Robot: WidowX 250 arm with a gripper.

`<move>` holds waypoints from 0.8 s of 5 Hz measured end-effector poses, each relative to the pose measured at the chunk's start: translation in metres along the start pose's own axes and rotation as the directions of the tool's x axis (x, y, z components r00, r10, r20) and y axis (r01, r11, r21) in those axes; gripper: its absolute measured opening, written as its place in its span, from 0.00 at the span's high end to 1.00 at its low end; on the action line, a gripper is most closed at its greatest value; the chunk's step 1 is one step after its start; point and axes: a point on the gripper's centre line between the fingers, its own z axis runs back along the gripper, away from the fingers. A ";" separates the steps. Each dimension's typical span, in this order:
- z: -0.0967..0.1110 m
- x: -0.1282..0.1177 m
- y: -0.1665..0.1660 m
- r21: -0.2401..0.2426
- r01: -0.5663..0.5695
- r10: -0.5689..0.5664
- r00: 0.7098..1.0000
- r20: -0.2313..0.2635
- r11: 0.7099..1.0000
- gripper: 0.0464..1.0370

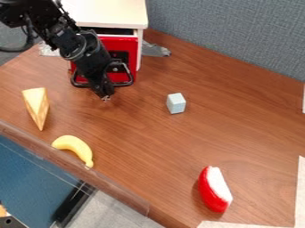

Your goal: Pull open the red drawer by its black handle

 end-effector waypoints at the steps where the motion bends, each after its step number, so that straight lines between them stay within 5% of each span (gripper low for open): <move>1: 0.003 -0.004 -0.010 -0.009 -0.002 0.002 1.000 0.002 1.000 0.80; 4: 0.006 -0.015 -0.031 -0.020 -0.032 0.032 0.999 -0.009 0.999 0.80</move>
